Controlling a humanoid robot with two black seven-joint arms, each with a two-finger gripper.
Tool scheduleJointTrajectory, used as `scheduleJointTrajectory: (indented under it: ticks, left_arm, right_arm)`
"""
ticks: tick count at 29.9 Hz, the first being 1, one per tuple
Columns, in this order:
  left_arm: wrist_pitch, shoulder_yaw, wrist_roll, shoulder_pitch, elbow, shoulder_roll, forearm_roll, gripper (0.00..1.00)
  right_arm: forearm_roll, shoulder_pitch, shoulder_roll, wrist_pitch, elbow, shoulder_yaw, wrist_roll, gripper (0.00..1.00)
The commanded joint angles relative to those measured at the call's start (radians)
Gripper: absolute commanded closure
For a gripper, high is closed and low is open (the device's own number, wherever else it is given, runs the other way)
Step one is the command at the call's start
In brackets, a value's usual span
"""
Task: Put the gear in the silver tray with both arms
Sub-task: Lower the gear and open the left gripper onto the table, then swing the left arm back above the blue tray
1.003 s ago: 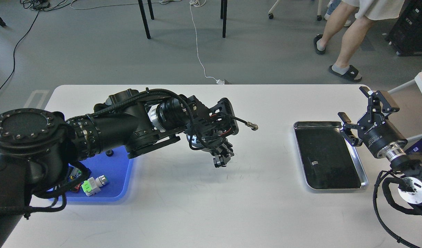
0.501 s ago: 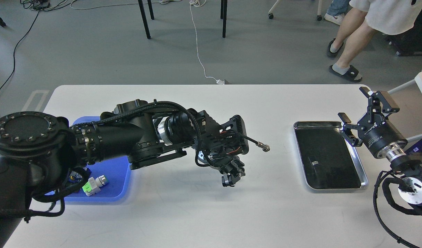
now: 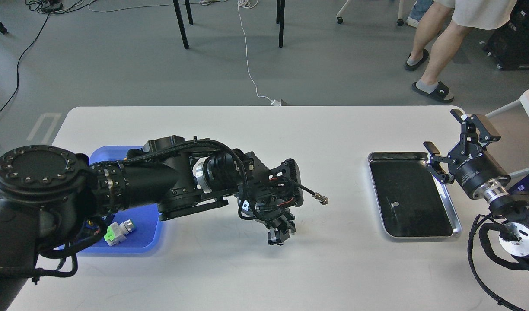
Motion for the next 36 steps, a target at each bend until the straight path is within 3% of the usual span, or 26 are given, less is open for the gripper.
scheduleJointTrajectory:
  ticks: [1,5,11,17,21,24,26,30,36]
  left_arm:
    - [0.0,-0.003,0.0,0.0,0.004,0.0,-0.003,0.2]
    - [0.0,-0.032,0.0,-0.003,-0.007,0.0,-0.013,0.13]
    - [0.0,-0.234,0.0,-0.017,-0.008,0.0,-0.197,0.05]
    - [0.0,-0.391,0.0,0.017,-0.008,0.046,-0.558,0.03]
    - [0.002,-0.413,0.0,0.101,-0.011,0.193,-0.924,0.02]
    - [0.094,-0.417,0.0,0.167,-0.013,0.283,-1.16,0.02]
    - [0.111,-0.439,0.0,0.212,-0.013,0.32,-1.276,0.02]
    - [0.113,-0.615,0.0,0.348,-0.013,0.362,-1.443,0.02]
    - [0.117,-0.853,0.0,0.532,-0.04,0.365,-1.454,0.02]
  right_arm:
    - [-0.001,0.001,0.0,0.0,0.002,0.0,0.0,0.01]
    - [0.001,0.001,-0.002,0.0,0.005,0.002,0.0,0.01]
    - [0.001,-0.001,-0.002,0.0,0.005,0.002,0.0,0.01]
    - [-0.001,0.001,-0.002,0.002,0.005,0.002,0.0,0.01]
    - [-0.001,-0.001,0.0,0.005,0.009,0.0,0.0,0.01]
    - [-0.002,-0.001,0.003,0.006,0.009,-0.001,0.0,0.01]
    - [-0.002,0.001,0.007,0.006,0.008,0.0,0.0,0.01]
    - [-0.002,0.015,0.006,0.006,0.006,0.002,0.0,0.01]
    - [-0.002,0.016,0.004,0.005,0.003,0.003,0.0,0.01]
